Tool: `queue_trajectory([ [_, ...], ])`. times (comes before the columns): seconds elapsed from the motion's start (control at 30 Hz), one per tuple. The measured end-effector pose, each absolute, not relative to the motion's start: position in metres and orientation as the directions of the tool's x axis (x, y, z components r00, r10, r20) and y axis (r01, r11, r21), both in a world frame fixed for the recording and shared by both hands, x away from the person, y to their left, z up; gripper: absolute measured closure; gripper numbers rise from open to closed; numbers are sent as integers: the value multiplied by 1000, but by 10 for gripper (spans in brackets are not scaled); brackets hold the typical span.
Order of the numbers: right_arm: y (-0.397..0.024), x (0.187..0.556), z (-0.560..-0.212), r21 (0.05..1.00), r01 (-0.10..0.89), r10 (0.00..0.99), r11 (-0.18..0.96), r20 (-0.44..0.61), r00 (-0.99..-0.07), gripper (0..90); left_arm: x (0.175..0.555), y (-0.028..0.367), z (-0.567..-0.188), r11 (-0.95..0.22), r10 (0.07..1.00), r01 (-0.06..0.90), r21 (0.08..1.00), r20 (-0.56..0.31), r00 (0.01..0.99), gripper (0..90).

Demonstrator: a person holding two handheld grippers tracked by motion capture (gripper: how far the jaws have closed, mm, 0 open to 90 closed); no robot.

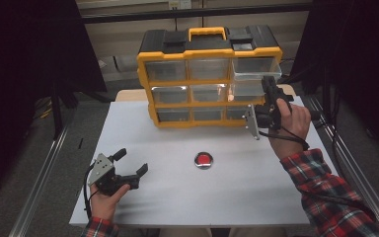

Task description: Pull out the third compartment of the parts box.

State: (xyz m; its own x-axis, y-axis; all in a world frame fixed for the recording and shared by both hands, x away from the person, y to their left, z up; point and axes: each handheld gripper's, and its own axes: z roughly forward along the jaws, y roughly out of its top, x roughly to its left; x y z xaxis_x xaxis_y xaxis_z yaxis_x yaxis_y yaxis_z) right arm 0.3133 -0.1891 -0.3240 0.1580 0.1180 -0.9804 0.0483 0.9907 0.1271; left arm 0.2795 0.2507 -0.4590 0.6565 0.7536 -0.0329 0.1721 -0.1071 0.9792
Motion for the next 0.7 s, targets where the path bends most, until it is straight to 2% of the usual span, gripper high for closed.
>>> queue_trajectory([
  [0.7,-190,306,-324,151,41,143,988,-977,160,822,279,250,-459,-103,755,172,980,-36,654,36],
])
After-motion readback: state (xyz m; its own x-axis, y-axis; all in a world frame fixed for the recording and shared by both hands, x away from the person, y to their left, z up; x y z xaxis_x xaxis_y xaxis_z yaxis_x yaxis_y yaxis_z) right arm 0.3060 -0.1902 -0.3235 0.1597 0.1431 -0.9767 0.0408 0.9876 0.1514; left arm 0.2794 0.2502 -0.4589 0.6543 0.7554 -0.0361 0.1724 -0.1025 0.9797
